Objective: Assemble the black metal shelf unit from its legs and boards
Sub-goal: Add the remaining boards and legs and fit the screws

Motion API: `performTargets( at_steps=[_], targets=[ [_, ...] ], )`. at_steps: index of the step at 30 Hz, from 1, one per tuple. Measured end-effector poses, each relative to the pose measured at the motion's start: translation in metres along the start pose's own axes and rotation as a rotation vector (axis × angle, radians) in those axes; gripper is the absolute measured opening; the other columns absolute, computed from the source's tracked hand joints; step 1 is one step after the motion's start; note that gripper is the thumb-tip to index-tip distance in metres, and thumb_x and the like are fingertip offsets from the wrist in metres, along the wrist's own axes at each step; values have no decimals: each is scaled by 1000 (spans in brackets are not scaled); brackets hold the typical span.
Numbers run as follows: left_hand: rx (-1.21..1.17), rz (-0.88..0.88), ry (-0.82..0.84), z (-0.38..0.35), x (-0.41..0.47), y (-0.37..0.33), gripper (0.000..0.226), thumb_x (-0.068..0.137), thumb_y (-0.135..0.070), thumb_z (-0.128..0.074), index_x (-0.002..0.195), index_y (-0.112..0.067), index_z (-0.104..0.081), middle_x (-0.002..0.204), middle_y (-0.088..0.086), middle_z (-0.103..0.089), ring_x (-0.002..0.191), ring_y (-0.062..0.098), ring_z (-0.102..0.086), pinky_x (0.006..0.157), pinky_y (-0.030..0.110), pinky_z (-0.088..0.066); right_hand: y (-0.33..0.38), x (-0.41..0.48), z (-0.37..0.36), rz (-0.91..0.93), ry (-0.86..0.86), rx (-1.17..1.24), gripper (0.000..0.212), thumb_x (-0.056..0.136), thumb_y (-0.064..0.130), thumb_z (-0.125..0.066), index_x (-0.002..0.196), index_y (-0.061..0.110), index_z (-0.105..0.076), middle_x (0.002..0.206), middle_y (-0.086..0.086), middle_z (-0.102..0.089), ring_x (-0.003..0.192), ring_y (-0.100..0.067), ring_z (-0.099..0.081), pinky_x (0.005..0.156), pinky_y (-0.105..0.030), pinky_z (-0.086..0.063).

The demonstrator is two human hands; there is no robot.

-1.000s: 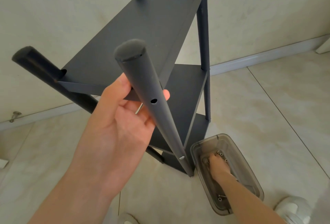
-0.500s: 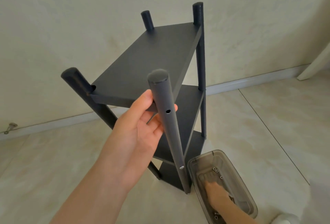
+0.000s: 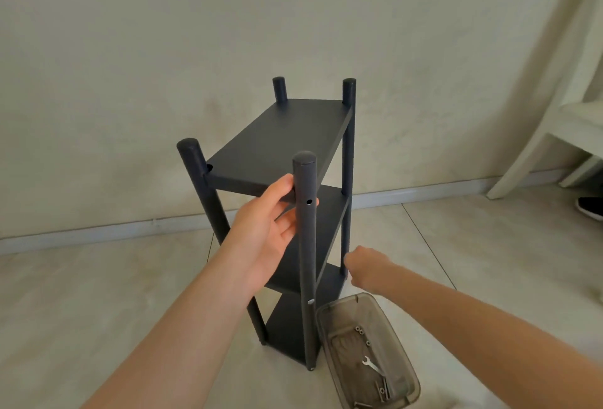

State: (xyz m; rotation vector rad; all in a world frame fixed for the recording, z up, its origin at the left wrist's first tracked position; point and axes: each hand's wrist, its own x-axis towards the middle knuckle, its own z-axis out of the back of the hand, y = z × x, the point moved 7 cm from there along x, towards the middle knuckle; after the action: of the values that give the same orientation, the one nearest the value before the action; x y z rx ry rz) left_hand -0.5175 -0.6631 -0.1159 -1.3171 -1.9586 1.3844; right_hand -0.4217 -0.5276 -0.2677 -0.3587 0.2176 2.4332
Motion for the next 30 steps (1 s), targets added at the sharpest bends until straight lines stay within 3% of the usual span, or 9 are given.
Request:
performTargets(
  at_steps=[3,5,7,10,15,20,24,26,30],
  targets=[
    [-11,-5,17,-1,-1,1,46,70,-43,-66,113,-27,-66,104,-4,-78,98,16,-75,84,33,-55,18,-27,64,169,-84,111,9,95,22,-62,97,13,-61,96,-5,-65,87,-21,-63,66,-20,-42],
    [-23,-15,26,0,-1,2,47,71,-43,-67,114,-26,-67,106,-3,-77,101,17,-74,91,35,-54,28,-56,103,242,-148,318,17,91,26,-69,79,21,-57,71,10,-62,66,-6,-61,55,-11,-38],
    [-29,-28,45,0,-2,3,46,73,-41,-68,115,-24,-68,108,-1,-77,105,17,-73,96,36,-52,34,-86,128,287,-207,543,21,87,25,-73,72,24,-59,56,12,-63,52,-1,-60,50,-8,-40],
    [-23,-45,82,1,-3,2,47,76,-38,-67,119,-19,-69,109,3,-76,106,18,-72,94,34,-51,37,-124,145,383,-251,864,14,86,20,-76,75,22,-66,65,3,-72,58,-11,-68,60,-10,-46],
    [29,-76,110,2,-2,-1,44,82,-37,-65,116,-10,-70,102,4,-74,108,21,-71,92,31,-54,45,-156,170,549,-448,1112,12,84,13,-72,80,24,-69,73,-4,-74,63,-22,-72,65,-19,-53],
    [53,-103,133,1,1,-1,37,84,-35,-65,111,-10,-71,104,7,-74,110,23,-70,98,34,-54,40,-162,172,521,-641,1073,13,86,12,-74,83,23,-67,74,2,-74,69,-17,-74,70,-21,-55],
    [31,-114,97,1,3,0,23,94,-31,-62,92,-20,-82,98,5,-75,109,22,-70,101,39,-51,40,-160,169,498,-627,1065,17,85,11,-75,82,25,-66,72,2,-74,72,-15,-74,74,-30,-56],
    [42,-119,78,1,3,1,32,100,-28,-56,84,-23,-83,94,2,-76,104,19,-72,99,39,-51,43,-159,164,495,-600,1025,17,86,13,-74,83,27,-66,73,3,-75,74,-15,-74,78,-32,-56],
    [62,-133,-8,1,3,0,29,102,-28,-52,89,-19,-77,87,-1,-76,97,16,-73,94,39,-52,47,-155,158,479,-606,981,12,88,13,-72,88,24,-66,74,7,-75,76,-11,-74,81,-24,-56]
  ],
)
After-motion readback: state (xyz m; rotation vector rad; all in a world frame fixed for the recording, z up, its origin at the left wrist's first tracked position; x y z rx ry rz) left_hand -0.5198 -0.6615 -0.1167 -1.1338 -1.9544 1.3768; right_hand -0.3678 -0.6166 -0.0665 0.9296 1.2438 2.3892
